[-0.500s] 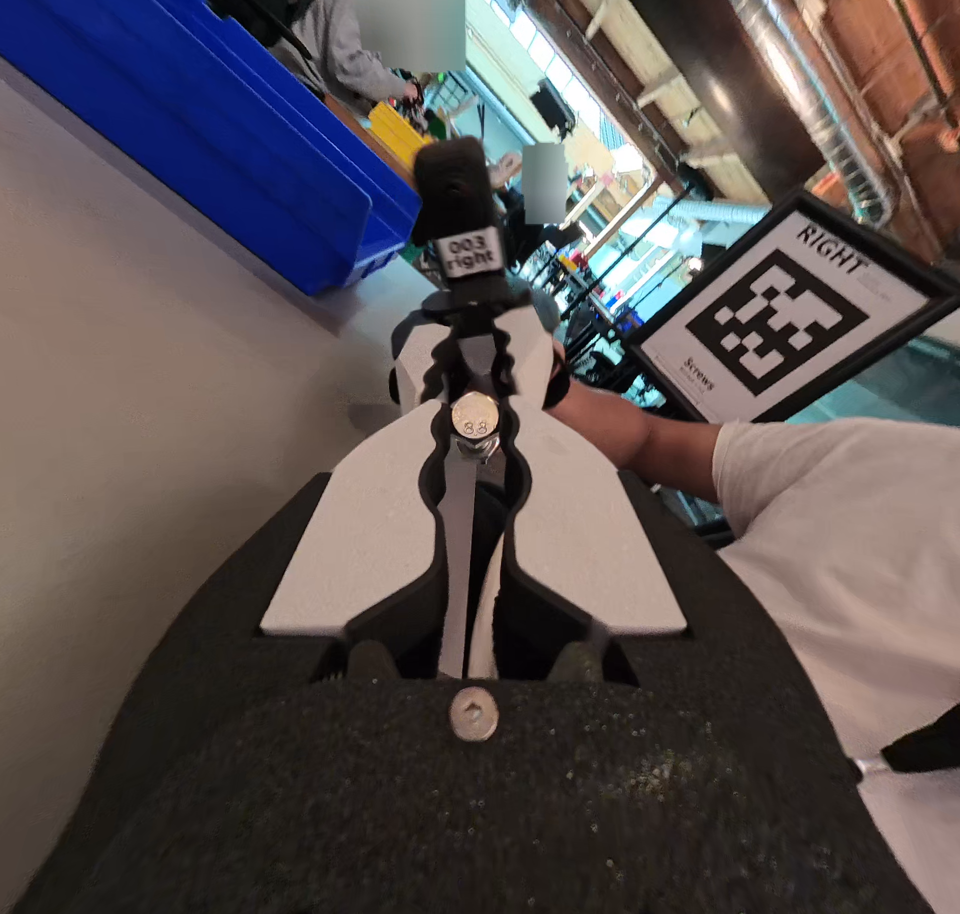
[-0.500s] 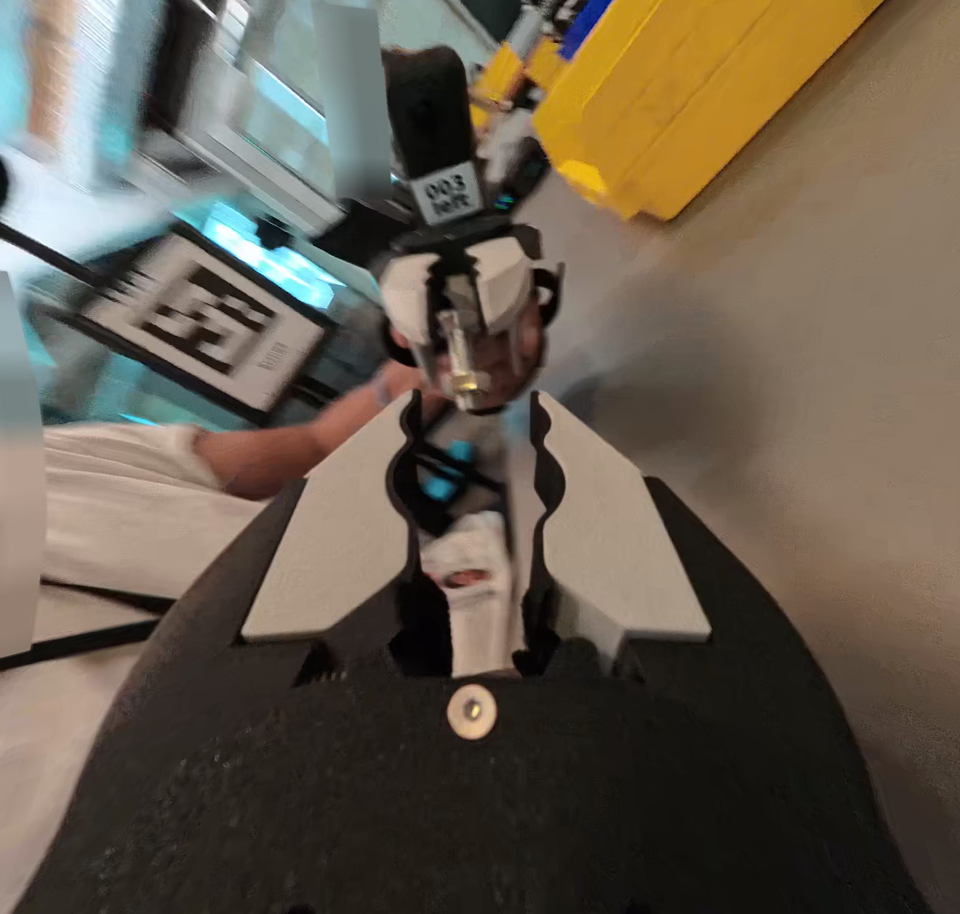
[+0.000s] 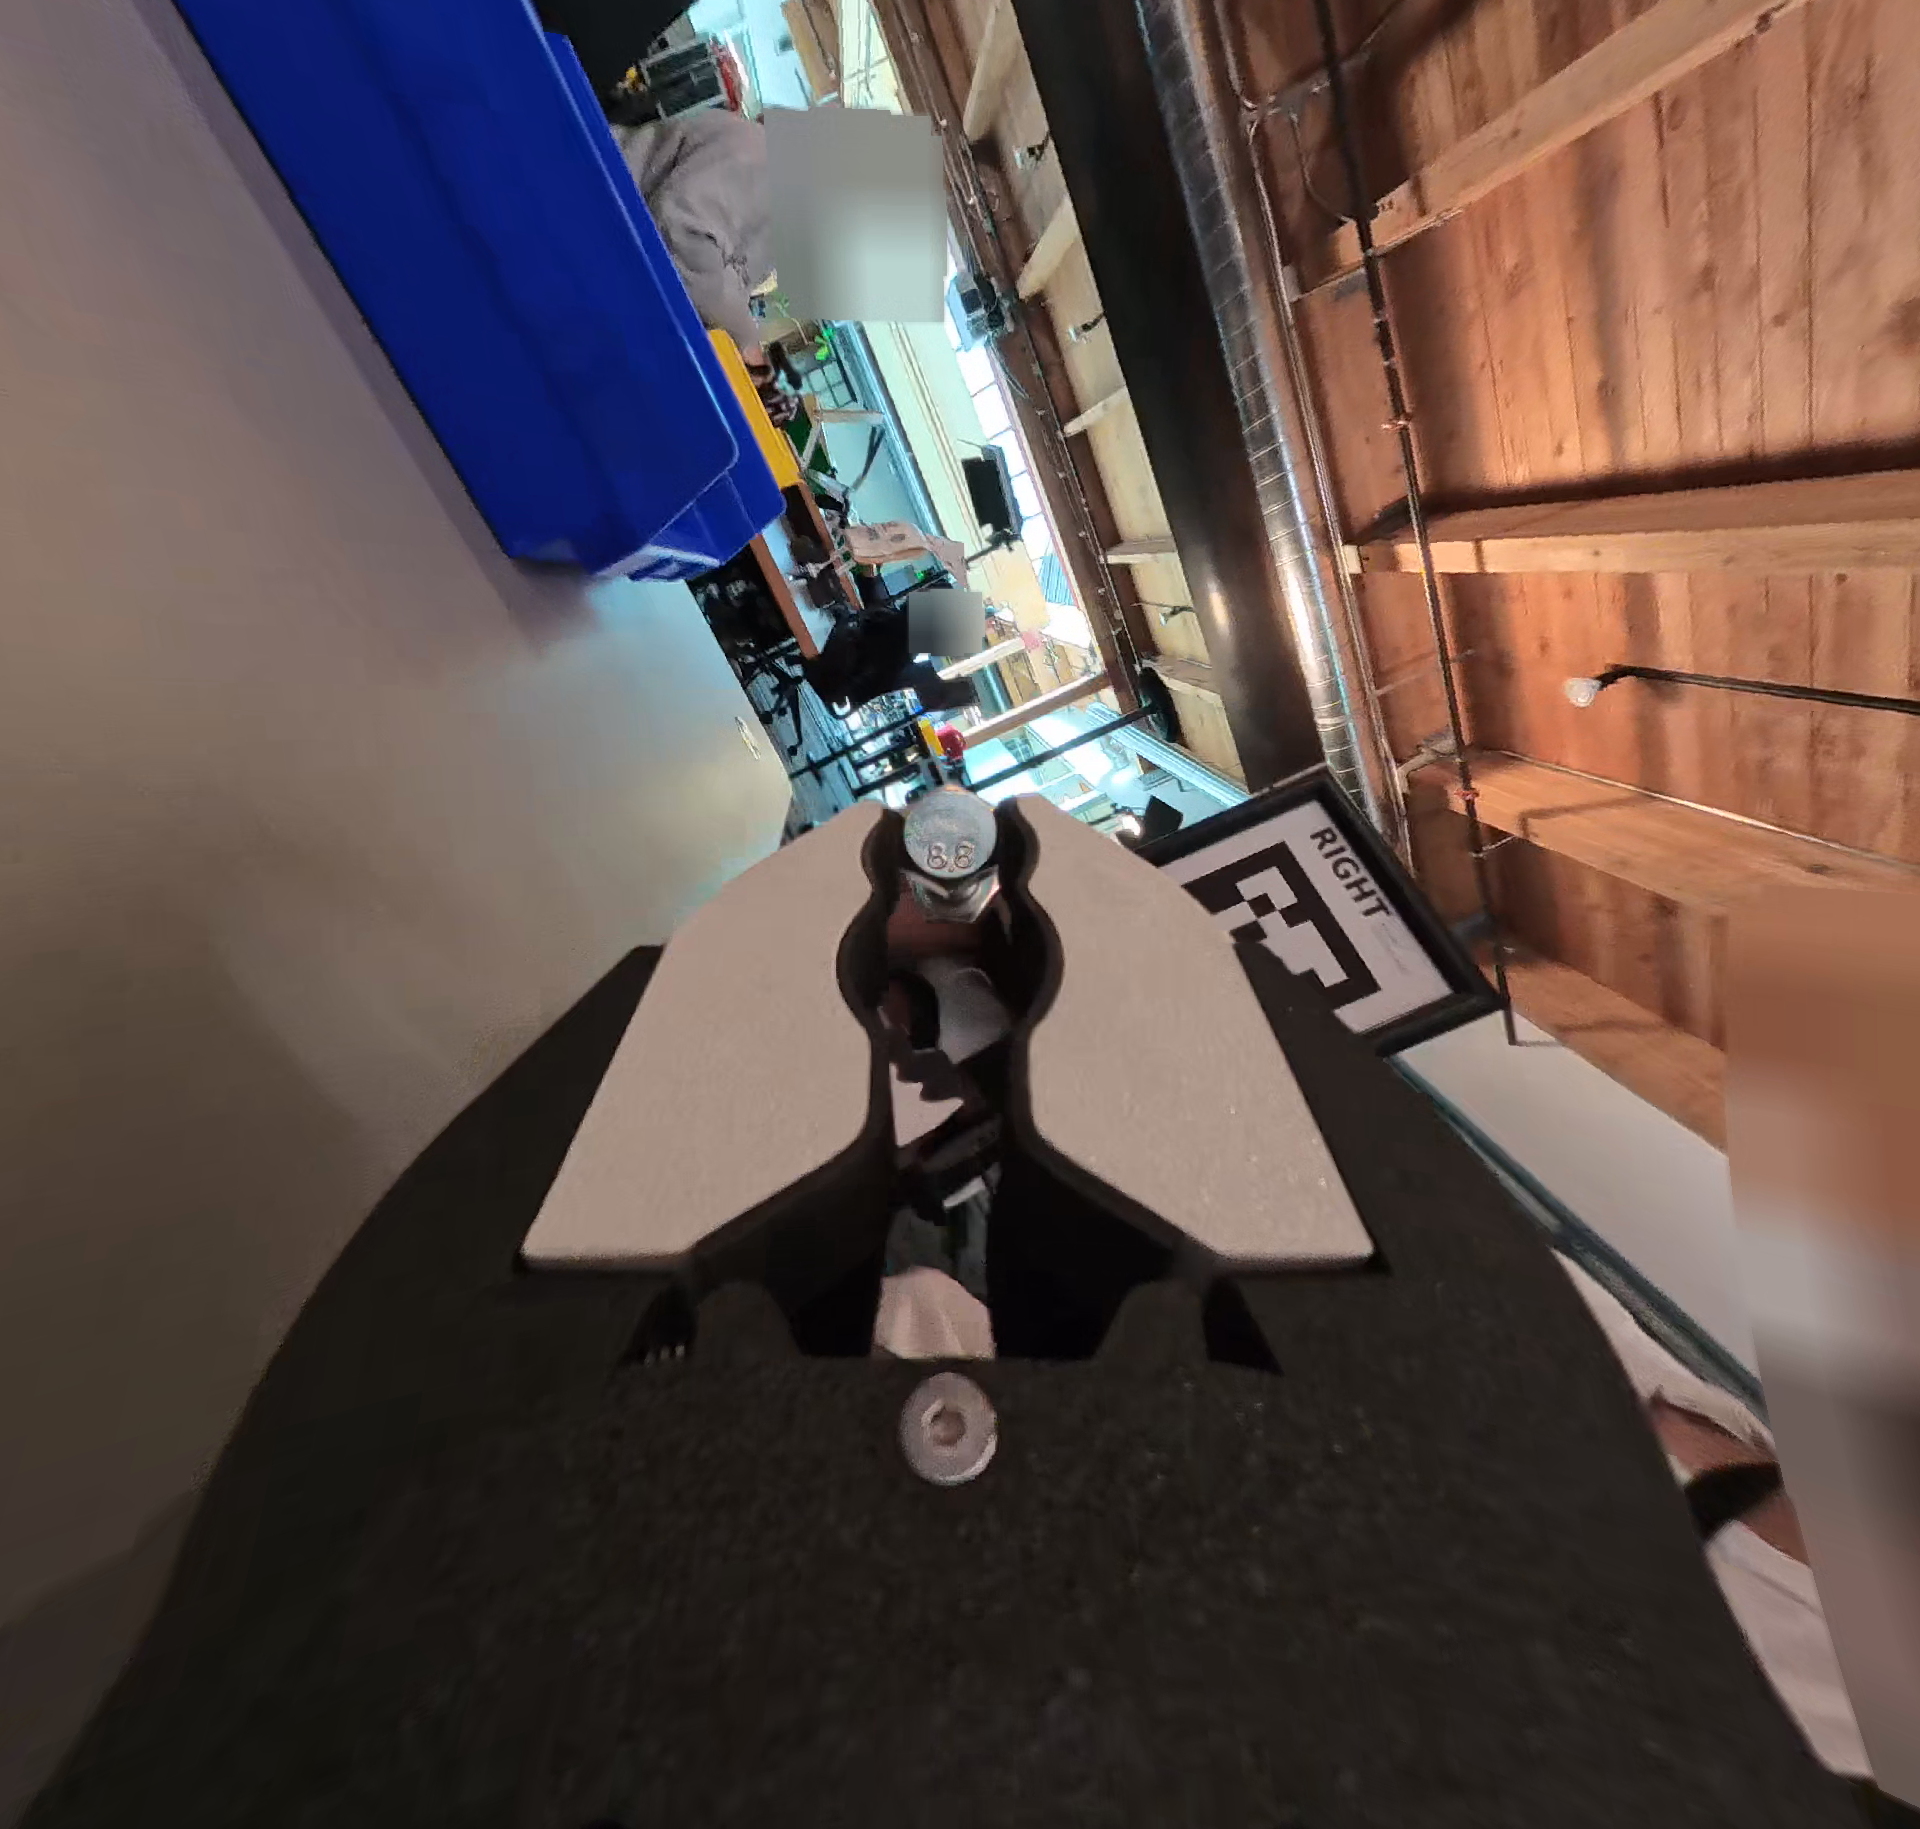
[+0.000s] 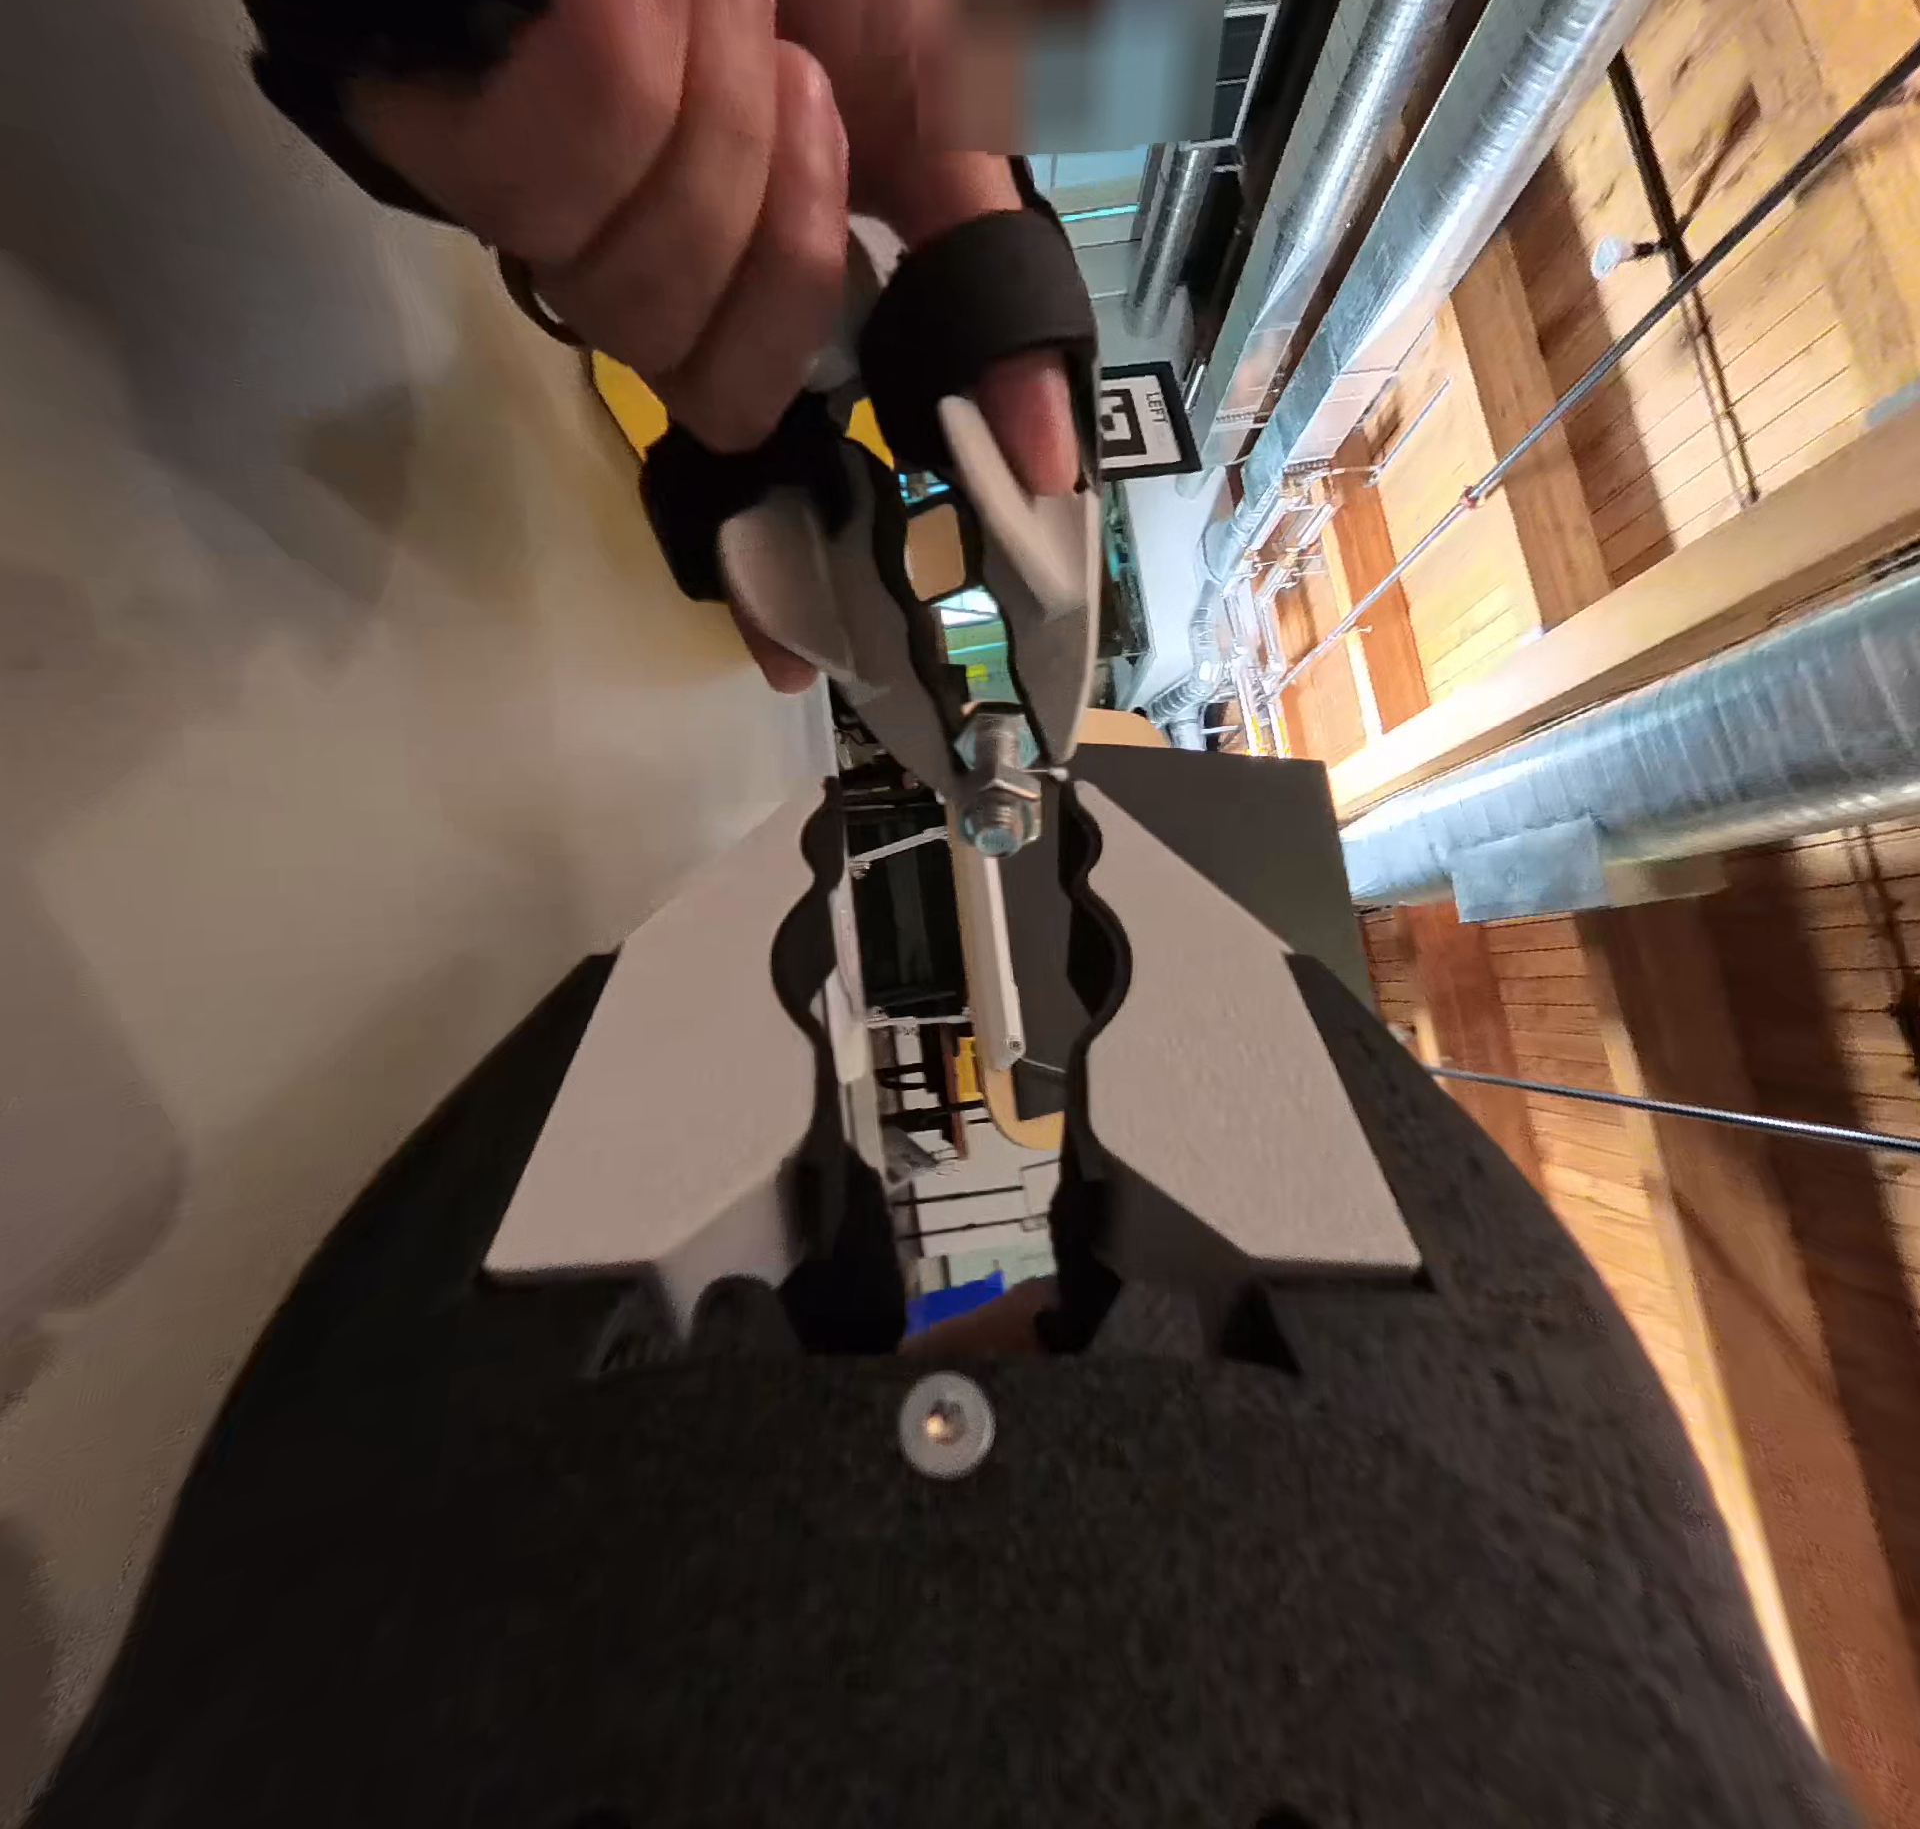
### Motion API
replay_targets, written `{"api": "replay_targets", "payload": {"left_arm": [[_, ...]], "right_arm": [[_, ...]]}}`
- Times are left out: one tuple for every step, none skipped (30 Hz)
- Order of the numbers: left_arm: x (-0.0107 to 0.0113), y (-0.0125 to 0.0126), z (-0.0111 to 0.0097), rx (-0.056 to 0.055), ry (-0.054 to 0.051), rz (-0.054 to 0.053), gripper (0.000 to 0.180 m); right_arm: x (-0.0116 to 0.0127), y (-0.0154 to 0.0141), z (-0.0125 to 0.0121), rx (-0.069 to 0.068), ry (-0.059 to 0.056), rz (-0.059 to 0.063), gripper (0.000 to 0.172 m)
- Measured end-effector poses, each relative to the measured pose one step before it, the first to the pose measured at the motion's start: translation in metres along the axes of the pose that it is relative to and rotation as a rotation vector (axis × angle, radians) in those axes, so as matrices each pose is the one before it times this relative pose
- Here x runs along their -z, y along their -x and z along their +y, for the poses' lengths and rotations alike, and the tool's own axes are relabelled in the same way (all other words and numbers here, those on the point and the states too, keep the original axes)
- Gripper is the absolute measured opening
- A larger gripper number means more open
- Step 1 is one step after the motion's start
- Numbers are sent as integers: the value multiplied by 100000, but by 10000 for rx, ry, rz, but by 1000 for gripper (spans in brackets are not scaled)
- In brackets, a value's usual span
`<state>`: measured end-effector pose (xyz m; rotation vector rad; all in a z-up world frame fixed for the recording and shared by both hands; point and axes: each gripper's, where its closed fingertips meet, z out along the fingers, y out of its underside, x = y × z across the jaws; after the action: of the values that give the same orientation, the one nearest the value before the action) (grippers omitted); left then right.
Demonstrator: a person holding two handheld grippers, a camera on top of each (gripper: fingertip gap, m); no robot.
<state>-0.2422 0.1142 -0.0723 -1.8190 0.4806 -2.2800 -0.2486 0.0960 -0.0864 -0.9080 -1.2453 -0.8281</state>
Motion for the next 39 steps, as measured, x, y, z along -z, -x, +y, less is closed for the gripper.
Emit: {"api": "replay_targets", "payload": {"left_arm": [[-22,121,50,132,18,-8,17],[18,72,30,57,11,16,17],[6,-56,129,81,104,104,17],[4,-74,62,112,66,110,17],[12,-18,-9,54,15,42,17],[-18,44,104,-29,99,-12,17],[-25,108,114,-43,90,-51,17],[-13,92,40,15,16,-22,17],[-21,-17,60,73,28,74,17],[-29,-29,63,87,43,74,17],[-6,99,38,26,22,-31,17],[-14,70,86,3,65,-21,17],[-26,13,123,24,81,11,17],[-10,67,43,7,24,-38,17],[-18,48,29,-8,18,-29,17],[-3,30,28,12,22,7,17],[7,35,17,31,12,14,17],[-1,37,46,30,32,7,17],[-35,11,103,6,62,12,17],[-25,7,42,-6,14,-2,17],[-18,30,10,4,-8,-20,17],[-12,33,9,-7,7,-10,17],[-6,-22,5,-12,5,26,17],[-30,-88,3,-42,-1,36,17],[-57,-151,-3,-122,-5,33,17],[-70,-231,-30,-173,-9,54,17],[-67,-315,-43,-189,-12,87,17],[-59,-322,-73,-221,-10,73,17],[-34,-298,-68,-284,-2,42,17],[-9,-290,-95,-316,1,31,17],[12,-241,-98,-311,10,8,17],[27,-199,-84,-305,24,-12,17],[50,-182,-75,-306,26,-17,17],[53,-110,-12,-304,54,-58,17],[25,-55,47,-334,92,-91,17],[0,-78,19,-368,75,-94,17],[17,-28,9,-421,87,-148,17],[34,-17,98,-499,167,-159,17],[64,-46,164,-586,243,-153,17]], "right_arm": [[-135,-67,126,210,31,3,41],[-105,37,117,164,12,-22,40],[-80,-33,196,227,46,82,38],[-29,68,253,270,44,6,35],[106,-64,-12,150,-125,62,32],[214,-278,-233,23,-201,161,24],[131,-109,-196,-1,-113,33,20],[61,10,-148,39,-55,-28,19],[28,-158,-70,80,-21,105,18],[-41,37,60,64,47,-16,18],[-30,180,112,25,36,-122,19],[-23,135,158,59,44,-63,20],[21,65,94,130,6,11,20],[46,123,-13,128,-61,-35,20],[31,92,-8,71,-34,-25,21],[3,27,5,-13,-3,-13,21],[-21,16,44,-78,32,-27,21],[-60,25,71,-55,56,-34,21],[-37,-15,61,-6,25,11,21],[-34,-41,49,-39,0,38,20],[-22,-66,95,-95,18,20,18],[-2,-7,85,-183,7,-45,17],[15,-67,43,-414,-8,-55,17],[30,-81,9,-713,-28,-136,17],[37,-123,5,-871,-38,-194,17],[18,-224,-7,-965,-42,-214,17],[4,-284,-56,-1073,-65,-248,17],[-1,-238,-92,-1208,-72,-342,17],[-27,-195,-107,-1325,-62,-411,17],[-56,-151,-148,-1491,-78,-481,17],[-54,-38,-173,-1631,-85,-602,17],[-63,31,-182,-1667,-105,-662,17],[-57,119,-193,-1658,-160,-720,17],[-56,137,-83,-1604,-127,-736,17],[10,90,-91,-1708,-127,-741,17],[-13,162,-75,-1660,-136,-734,17],[-47,136,80,-1499,-11,-674,16],[-19,163,61,-1458,24,-695,17],[-42,191,142,-1470,79,-714,17]]}}
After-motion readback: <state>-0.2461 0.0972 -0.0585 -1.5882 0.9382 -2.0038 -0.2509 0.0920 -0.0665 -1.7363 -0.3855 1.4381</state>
